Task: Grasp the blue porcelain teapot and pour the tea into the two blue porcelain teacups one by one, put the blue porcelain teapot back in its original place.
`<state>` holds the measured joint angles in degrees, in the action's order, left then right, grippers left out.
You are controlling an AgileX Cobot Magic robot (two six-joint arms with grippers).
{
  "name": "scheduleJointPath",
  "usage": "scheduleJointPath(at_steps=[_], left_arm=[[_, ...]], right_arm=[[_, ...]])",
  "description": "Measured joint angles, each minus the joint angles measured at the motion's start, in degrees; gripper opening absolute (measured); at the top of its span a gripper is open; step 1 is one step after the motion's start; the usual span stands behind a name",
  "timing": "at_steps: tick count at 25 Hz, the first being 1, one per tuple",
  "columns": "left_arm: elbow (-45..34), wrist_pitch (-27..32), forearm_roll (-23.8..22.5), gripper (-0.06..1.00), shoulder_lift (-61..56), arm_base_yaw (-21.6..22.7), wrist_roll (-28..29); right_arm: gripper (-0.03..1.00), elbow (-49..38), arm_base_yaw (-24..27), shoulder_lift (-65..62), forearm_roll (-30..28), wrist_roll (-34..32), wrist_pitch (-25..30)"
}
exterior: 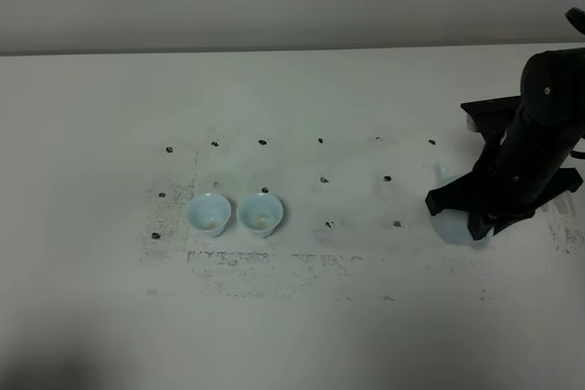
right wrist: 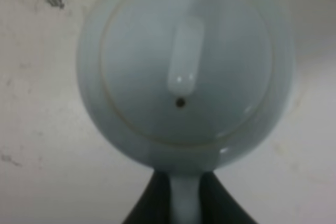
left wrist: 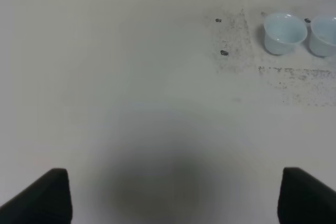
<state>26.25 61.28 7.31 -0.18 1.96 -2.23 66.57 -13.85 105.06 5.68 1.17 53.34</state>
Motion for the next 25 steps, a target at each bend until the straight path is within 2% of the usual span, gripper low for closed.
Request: scheduleJointPath(at_steps=[6,12,20,25], left_arm=[[0.00,0.00,0.00,0.76,0.00,0.00,0.00],[0.00,0.00,0.00,0.76,0.00,0.00,0.00],[0.00,0.00,0.00,0.76,0.00,0.00,0.00],[0.00,0.00,0.00,0.76,0.00,0.00,0.00]], right_arm=[[0.05,0.00,0.00,-2.29,-0.04,1.03,-2.07],[0.05,0.21,0.00,-5.86,2.28,6.61,-4.54],[0.05,10.04,-0.07,-5.92,11.37,27.04,-0.13],[0.05,19.77,-1.50,-1.14,12.25,32.38,6.77]])
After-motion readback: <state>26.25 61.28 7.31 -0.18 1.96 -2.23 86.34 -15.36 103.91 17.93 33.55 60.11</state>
